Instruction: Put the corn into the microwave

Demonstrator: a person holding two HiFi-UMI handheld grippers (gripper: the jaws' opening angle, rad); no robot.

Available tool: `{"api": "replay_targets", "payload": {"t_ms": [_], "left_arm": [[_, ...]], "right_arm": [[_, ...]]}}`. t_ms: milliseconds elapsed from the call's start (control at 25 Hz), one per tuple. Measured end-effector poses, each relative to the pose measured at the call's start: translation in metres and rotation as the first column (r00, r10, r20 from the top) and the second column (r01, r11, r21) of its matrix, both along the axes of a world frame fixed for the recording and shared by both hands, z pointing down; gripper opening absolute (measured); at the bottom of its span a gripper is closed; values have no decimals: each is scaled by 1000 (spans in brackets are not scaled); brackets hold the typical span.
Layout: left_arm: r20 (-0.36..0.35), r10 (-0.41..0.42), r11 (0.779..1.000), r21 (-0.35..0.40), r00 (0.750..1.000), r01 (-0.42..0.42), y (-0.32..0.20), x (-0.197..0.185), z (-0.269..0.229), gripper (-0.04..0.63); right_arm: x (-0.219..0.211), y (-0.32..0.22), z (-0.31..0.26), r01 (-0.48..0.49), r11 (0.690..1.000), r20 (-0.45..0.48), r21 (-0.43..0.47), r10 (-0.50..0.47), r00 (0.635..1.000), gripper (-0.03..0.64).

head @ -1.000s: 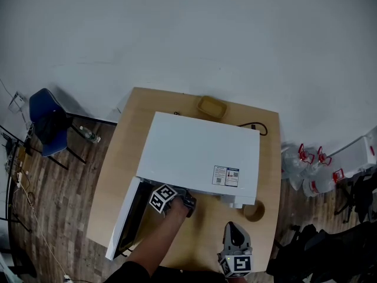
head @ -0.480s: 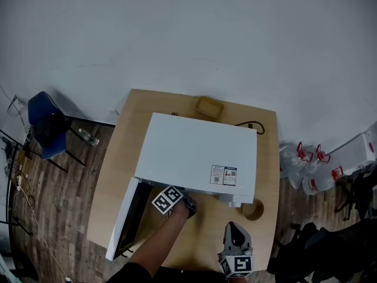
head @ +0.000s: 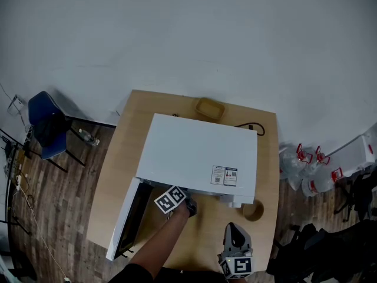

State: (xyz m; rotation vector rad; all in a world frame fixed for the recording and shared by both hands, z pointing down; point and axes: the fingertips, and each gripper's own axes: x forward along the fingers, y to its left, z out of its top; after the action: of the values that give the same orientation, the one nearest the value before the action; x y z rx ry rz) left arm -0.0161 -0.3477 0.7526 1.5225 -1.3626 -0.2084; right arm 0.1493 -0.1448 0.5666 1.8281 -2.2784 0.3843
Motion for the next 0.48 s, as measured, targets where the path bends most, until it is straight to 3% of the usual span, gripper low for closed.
{"api": "replay_targets", "payload": {"t_ms": [160,320,480], "left_arm": [[149,62,997,40,987,-68,-2,-2,0,284],[288,99,989,74,952,-125,-1,-2,4,293],[379,113,982,95,919,-160,0,-4,5,305]], "right_arm": [[2,4,7,1,1000,-9,-22,-1,1000,60],[1,4,8,12,1000,-8,-28,-12,1000,60],[3,0,3,6,1000,11,-16,-5,1000,60]]}}
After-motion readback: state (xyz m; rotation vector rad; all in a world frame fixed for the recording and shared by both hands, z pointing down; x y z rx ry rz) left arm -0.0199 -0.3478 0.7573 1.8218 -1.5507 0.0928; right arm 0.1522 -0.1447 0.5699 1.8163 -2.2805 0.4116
